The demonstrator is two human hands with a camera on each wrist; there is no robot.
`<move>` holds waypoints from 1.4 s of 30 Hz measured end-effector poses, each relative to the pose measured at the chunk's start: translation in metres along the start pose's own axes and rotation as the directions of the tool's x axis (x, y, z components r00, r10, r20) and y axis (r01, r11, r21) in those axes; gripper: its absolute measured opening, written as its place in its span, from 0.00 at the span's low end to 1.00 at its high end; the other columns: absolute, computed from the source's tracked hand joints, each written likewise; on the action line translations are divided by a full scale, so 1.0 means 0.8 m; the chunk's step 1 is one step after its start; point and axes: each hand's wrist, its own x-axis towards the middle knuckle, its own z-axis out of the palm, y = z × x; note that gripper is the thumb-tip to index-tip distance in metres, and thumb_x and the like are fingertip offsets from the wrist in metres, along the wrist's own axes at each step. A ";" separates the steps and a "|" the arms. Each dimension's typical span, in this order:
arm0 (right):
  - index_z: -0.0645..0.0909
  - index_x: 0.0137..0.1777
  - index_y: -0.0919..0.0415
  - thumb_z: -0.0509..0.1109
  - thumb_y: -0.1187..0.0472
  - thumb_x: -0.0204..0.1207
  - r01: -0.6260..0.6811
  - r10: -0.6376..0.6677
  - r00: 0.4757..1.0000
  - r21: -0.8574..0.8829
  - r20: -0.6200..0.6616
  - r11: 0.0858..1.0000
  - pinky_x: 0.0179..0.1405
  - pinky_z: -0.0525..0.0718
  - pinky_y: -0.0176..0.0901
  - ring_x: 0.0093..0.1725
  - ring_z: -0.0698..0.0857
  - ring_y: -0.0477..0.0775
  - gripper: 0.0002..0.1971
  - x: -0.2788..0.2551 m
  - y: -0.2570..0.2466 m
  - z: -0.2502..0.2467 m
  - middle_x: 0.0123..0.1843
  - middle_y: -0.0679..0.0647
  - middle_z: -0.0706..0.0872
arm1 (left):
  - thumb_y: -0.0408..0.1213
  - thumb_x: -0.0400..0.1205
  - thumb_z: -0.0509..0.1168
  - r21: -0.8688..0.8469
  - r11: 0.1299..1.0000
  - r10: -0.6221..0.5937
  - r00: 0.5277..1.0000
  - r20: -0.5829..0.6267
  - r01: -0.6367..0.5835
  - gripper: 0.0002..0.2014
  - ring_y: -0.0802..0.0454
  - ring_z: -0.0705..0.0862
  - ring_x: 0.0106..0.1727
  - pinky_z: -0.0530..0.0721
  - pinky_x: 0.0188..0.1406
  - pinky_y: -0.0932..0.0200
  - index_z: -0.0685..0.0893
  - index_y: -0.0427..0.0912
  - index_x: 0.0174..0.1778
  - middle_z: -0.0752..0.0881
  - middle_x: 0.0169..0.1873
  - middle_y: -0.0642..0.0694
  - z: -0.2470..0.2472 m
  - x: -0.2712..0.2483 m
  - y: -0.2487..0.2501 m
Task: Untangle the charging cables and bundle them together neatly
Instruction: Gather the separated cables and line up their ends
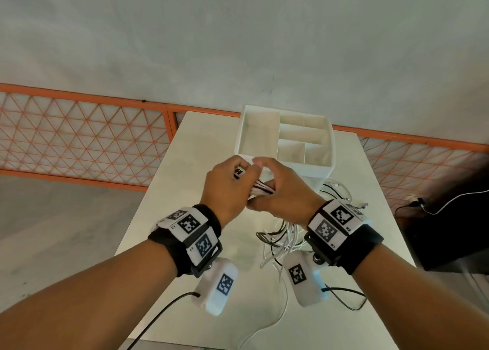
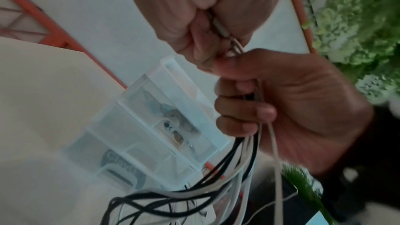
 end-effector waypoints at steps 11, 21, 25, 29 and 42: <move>0.89 0.45 0.56 0.79 0.50 0.75 0.117 -0.117 0.988 -0.008 -0.103 0.993 0.27 0.74 0.38 0.24 0.74 0.46 0.10 -0.011 0.011 -0.003 0.25 0.47 0.80 | 0.39 0.76 0.78 -0.330 0.898 -0.296 0.955 0.036 0.291 0.17 0.52 0.68 0.16 0.61 0.16 0.65 0.75 0.42 0.32 0.77 0.20 0.43 -0.020 0.004 0.006; 0.90 0.42 0.58 0.77 0.49 0.77 0.080 -0.124 0.984 -0.307 -0.127 0.948 0.35 0.78 0.40 0.30 0.79 0.46 0.12 -0.006 0.022 -0.011 0.32 0.53 0.88 | 0.65 0.74 0.68 0.226 0.914 -0.368 0.922 0.118 0.336 0.32 0.50 0.82 0.47 0.78 0.50 0.55 0.80 0.40 0.60 0.86 0.49 0.46 -0.063 0.008 -0.017; 0.91 0.50 0.54 0.74 0.59 0.78 0.218 -0.245 0.970 -0.457 0.001 0.862 0.49 0.84 0.40 0.44 0.89 0.46 0.05 -0.007 -0.018 -0.007 0.44 0.47 0.94 | 0.75 0.74 0.58 0.228 0.973 -0.044 0.957 0.288 -0.024 0.35 0.58 0.86 0.55 0.84 0.58 0.57 0.79 0.50 0.65 0.88 0.55 0.54 -0.036 0.000 0.029; 0.79 0.44 0.52 0.73 0.67 0.73 0.257 -0.326 0.936 -0.375 -0.131 0.890 0.32 0.79 0.30 0.30 0.83 0.37 0.09 -0.006 -0.040 -0.024 0.33 0.43 0.85 | 0.71 0.77 0.54 0.315 0.940 0.007 0.933 0.360 -0.129 0.31 0.54 0.85 0.34 0.79 0.36 0.59 0.82 0.45 0.52 0.88 0.35 0.48 -0.013 0.003 0.059; 0.82 0.33 0.59 0.67 0.40 0.81 -0.302 0.086 0.919 -0.548 -0.385 0.780 0.46 0.83 0.50 0.46 0.87 0.63 0.24 -0.017 0.107 -0.058 0.40 0.59 0.88 | 0.57 0.75 0.74 -0.151 0.986 -0.075 0.997 0.007 0.075 0.23 0.53 0.56 0.19 0.56 0.18 0.63 0.80 0.39 0.31 0.64 0.18 0.51 -0.085 0.055 0.127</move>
